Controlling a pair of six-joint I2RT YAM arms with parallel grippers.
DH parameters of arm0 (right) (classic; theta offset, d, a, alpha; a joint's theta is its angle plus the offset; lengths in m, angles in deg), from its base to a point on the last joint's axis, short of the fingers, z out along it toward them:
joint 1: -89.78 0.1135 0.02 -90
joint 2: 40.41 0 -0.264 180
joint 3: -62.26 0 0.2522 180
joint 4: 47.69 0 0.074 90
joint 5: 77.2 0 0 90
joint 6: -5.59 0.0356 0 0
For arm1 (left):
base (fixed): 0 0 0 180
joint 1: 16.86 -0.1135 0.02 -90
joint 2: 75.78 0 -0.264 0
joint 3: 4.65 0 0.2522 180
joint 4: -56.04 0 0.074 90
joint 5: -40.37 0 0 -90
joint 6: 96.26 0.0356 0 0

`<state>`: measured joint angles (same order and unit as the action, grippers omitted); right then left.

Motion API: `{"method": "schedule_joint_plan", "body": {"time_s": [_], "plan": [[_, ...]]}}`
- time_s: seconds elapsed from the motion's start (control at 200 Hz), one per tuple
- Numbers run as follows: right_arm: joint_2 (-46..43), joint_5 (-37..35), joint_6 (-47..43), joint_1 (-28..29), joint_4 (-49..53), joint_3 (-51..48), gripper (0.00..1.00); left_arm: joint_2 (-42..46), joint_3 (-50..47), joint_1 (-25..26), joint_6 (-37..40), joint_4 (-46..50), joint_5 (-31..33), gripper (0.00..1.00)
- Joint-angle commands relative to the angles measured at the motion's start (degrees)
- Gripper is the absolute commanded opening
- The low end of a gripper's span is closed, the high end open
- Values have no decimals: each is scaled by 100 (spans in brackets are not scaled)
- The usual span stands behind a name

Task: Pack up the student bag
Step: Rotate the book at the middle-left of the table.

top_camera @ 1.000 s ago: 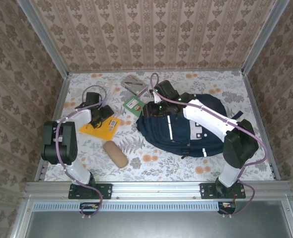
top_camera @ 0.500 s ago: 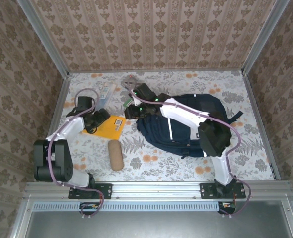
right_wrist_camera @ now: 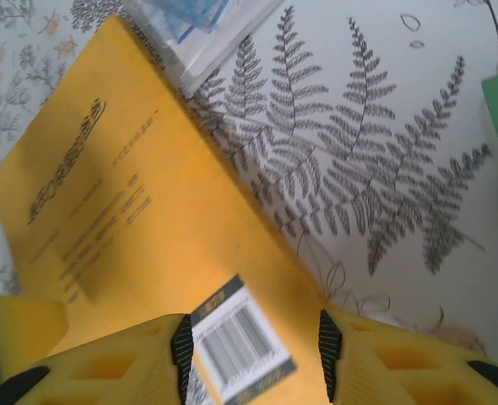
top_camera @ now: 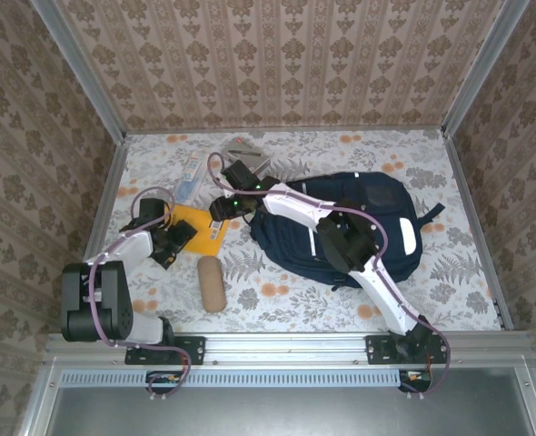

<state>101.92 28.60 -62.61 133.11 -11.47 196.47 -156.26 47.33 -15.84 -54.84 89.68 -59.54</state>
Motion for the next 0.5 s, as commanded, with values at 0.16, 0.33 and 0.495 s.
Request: {"method": "schedule_joint_plan", "body": {"time_s": [0.16, 0.33, 0.495], "plan": [[705, -67, -402, 7, 377, 912, 49, -505, 138, -6, -6, -661, -292, 86], [375, 159, -321, 52, 472, 393, 44, -886, 453, 4, 126, -876, -408, 85], [-290, 190, -152, 80, 36, -676, 40, -1289, 863, 139, 214, -1057, -525, 84]]}}
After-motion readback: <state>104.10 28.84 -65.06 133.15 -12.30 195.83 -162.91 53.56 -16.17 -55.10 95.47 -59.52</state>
